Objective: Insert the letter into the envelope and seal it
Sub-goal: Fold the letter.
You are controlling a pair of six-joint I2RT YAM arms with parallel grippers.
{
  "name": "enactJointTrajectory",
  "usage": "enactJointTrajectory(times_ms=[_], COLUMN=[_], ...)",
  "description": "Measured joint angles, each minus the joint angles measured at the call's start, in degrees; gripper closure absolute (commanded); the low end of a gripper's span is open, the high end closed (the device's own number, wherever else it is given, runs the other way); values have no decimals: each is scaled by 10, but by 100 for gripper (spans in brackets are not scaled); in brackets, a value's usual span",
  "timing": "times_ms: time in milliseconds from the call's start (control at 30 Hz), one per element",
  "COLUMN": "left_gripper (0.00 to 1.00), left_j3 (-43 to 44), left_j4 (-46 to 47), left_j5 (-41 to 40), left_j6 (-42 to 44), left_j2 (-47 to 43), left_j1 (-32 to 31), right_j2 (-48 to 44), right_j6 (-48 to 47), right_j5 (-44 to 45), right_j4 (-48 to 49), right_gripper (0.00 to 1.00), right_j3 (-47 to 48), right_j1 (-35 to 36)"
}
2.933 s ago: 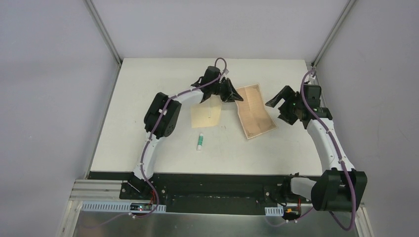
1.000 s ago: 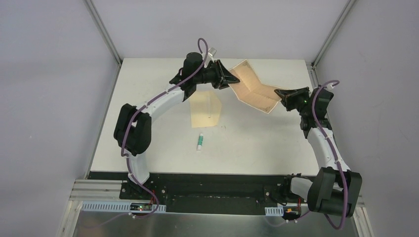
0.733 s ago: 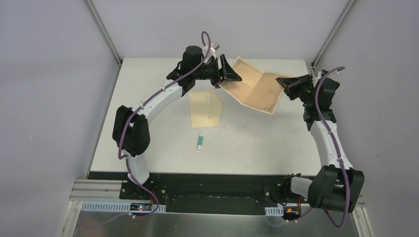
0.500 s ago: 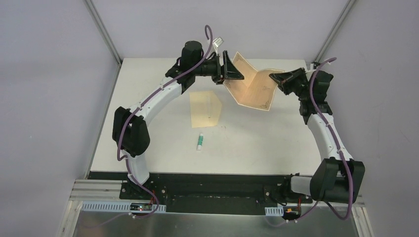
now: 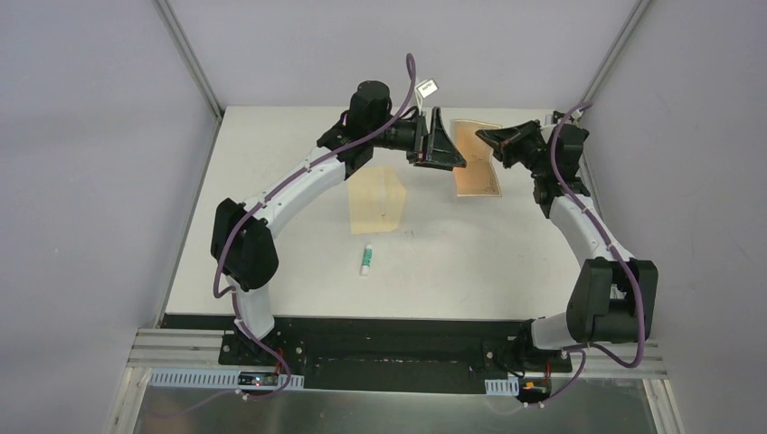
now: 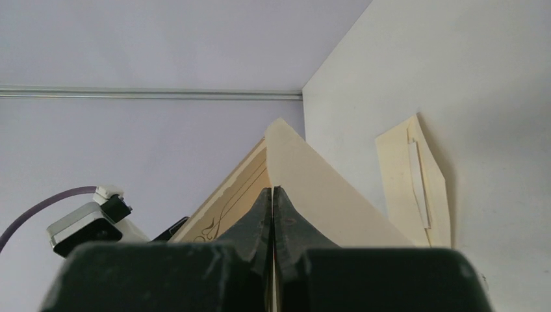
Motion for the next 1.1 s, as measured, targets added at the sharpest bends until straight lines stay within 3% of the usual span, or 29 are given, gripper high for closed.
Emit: enactJointTrajectory(times_ms=[333,500,833,1100], left_gripper=[30,28,27,29], left_j3=[18,17,10,-62], left_j4=[-14,-41,-83,-126], left_j5=[-11,-31,-61,-167], left_j6=[14,32,51,42], left_j2=[1,0,-92,-194], left_j1=[-2,14,92,211], right_j2=[42,47,53,70], right_j6=[108,139,140,148], right_j5=[-26,-29,-35,-43], right_j4=[95,120,123,131], right_gripper=[100,100,100,100], right_j3=[0,0,2,31], right_j1=[3,3,3,3])
